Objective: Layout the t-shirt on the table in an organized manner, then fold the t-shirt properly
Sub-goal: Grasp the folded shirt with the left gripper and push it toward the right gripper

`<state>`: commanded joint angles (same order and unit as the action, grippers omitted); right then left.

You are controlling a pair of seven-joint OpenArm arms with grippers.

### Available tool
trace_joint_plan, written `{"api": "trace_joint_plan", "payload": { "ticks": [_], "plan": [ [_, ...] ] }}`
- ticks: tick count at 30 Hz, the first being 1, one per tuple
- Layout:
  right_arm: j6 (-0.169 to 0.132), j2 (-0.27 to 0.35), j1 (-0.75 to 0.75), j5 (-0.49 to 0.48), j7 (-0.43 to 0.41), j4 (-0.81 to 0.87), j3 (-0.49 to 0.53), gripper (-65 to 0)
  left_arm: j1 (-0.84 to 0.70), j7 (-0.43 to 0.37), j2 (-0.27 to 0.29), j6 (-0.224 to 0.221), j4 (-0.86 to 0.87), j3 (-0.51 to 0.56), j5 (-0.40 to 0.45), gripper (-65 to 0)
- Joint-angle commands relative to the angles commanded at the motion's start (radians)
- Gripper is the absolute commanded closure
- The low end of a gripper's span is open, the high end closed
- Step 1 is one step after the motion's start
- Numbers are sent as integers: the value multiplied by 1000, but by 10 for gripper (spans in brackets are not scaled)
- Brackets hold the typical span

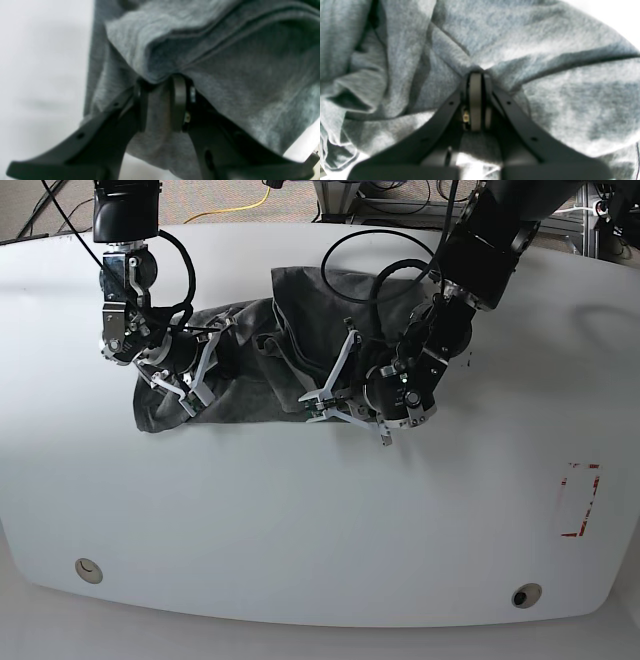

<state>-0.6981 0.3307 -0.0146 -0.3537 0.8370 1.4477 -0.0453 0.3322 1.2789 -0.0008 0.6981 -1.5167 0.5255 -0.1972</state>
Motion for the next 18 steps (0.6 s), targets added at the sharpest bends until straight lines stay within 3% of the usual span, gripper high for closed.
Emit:
{"api": "trace_joint_plan", "payload": {
  "ticks": [7, 18],
  "plan": [
    [0, 0, 0, 0, 0, 0, 0, -19, 21, -12, 37, 0, 2, 0, 0, -126],
    [0, 0, 0, -2, 0, 0, 3, -19, 103, -104, 104, 0, 130, -3, 2, -126]
  ]
}}
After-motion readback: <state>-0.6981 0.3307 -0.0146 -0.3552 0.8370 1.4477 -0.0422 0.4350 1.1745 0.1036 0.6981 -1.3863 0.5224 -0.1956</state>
